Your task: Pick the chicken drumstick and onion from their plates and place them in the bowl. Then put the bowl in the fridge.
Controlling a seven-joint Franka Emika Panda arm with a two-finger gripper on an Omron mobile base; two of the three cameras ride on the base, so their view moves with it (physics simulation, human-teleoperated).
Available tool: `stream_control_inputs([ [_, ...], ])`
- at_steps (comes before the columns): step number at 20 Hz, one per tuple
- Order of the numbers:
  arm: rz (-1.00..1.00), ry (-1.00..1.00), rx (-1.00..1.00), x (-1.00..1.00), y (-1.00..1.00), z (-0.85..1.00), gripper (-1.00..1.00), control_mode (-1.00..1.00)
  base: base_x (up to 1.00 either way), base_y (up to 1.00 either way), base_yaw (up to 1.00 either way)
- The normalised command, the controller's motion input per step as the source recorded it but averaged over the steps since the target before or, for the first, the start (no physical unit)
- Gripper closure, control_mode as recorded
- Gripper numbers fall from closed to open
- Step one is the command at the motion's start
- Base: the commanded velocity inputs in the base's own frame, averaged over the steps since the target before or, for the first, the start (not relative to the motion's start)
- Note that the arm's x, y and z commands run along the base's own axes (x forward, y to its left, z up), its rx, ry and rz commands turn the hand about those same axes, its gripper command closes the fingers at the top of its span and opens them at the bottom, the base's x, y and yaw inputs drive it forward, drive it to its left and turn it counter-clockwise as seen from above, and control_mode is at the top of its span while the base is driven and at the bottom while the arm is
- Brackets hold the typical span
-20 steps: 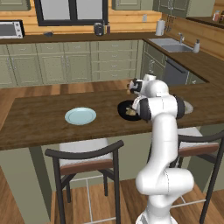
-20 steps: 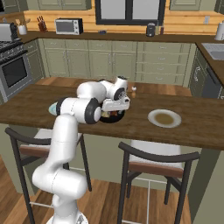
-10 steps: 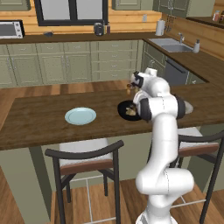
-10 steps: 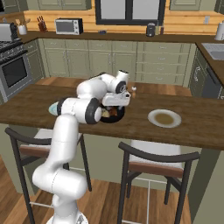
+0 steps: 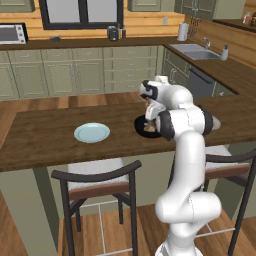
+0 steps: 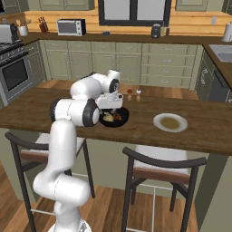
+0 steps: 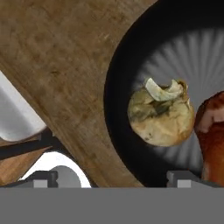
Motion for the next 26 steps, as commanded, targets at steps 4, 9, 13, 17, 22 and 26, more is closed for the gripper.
stream_control_inputs([
  [4, 0.11, 0.00, -0.13, -0.12, 0.66, -0.09, -1.00, -1.00, 0.00, 0.00, 0.00],
  [9, 0.06, -0.07, -0.06, -0.05, 0.02, -0.20, -1.00, -1.00, 0.00, 0.00, 0.00],
  [13, 0.00, -0.22, 0.00, -0.06, -0.03, -0.43, -1.00, -1.00, 0.00, 0.00, 0.00],
  [17, 0.00, -0.05, -0.01, 0.26, 0.00, -0.09, -1.00, -1.00, 0.00, 0.00, 0.00],
  [22, 0.00, 0.00, -0.05, 0.20, 0.00, -0.05, -1.00, -1.00, 0.00, 0.00, 0.00],
  [26, 0.00, 0.00, -0.03, 0.26, 0.00, -0.15, -1.00, -1.00, 0.00, 0.00, 0.00],
])
